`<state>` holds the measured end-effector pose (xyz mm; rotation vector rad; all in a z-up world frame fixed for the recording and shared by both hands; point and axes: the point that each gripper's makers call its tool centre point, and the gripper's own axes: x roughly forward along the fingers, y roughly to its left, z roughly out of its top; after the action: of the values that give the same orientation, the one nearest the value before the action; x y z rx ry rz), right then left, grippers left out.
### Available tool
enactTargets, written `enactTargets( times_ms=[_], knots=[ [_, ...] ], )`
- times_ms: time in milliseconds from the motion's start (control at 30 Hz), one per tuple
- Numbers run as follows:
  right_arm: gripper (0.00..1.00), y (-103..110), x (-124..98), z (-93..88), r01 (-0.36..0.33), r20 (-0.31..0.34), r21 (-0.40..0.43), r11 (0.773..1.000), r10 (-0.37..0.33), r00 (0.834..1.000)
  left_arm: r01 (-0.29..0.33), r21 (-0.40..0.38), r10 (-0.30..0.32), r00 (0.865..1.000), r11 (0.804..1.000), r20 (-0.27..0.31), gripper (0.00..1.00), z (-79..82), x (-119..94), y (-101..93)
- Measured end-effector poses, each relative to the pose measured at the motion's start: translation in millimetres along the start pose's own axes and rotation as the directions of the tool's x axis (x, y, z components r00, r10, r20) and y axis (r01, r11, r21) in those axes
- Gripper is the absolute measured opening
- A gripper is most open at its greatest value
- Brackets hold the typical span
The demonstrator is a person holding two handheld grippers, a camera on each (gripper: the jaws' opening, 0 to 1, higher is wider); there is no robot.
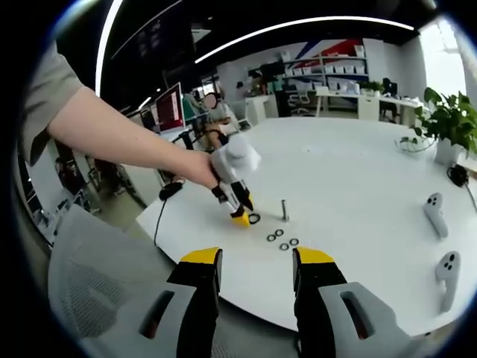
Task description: Place the washer onto the threaded stud by aligning its center hole with the stud, sliding it down to the base, and recovering from edge contact or off-axis alignment until the washer reaches the visible bottom stop.
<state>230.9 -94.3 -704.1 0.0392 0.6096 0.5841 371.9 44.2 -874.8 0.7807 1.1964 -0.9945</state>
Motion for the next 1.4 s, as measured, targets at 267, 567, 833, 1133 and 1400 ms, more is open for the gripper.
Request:
enactTargets(
  times_ms=[267, 567, 833, 1133, 1400],
  knots=[
    [0.40, -0.9, 0.2, -0.3, 0.002, -0.002, 0.001, 1.000, -0.002, 1.000, 0.010, -0.003, -0.010, 1.000, 1.000, -0.011, 0.29, 3.9, 0.9, 1.3],
    [0.40, -1.0, 0.0, -0.1, 0.002, 0.000, 0.002, 1.000, -0.002, 1.000, -0.004, 0.078, 0.009, 0.998, 0.997, -0.060, 0.27, 2.4, 2.0, 0.9],
    [0.40, -1.3, -0.4, 0.1, 0.003, 0.001, 0.005, 1.000, -0.003, 1.000, 0.001, 0.121, 0.010, 0.996, 0.993, -0.087, 0.24, 3.1, 1.3, -0.9],
    [0.40, -1.5, -0.3, -0.4, 0.003, 0.000, 0.010, 1.000, -0.003, 1.000, 0.009, 0.126, 0.005, 0.994, 0.992, -0.111, 0.20, 3.4, 2.4, 2.5],
    [0.40, -2.4, -0.1, 0.0, 0.008, 0.001, 0.008, 1.000, -0.008, 1.000, 0.005, 0.095, 0.004, 0.996, 0.995, -0.088, 0.19, 2.7, 2.4, 2.5]
  ],
)
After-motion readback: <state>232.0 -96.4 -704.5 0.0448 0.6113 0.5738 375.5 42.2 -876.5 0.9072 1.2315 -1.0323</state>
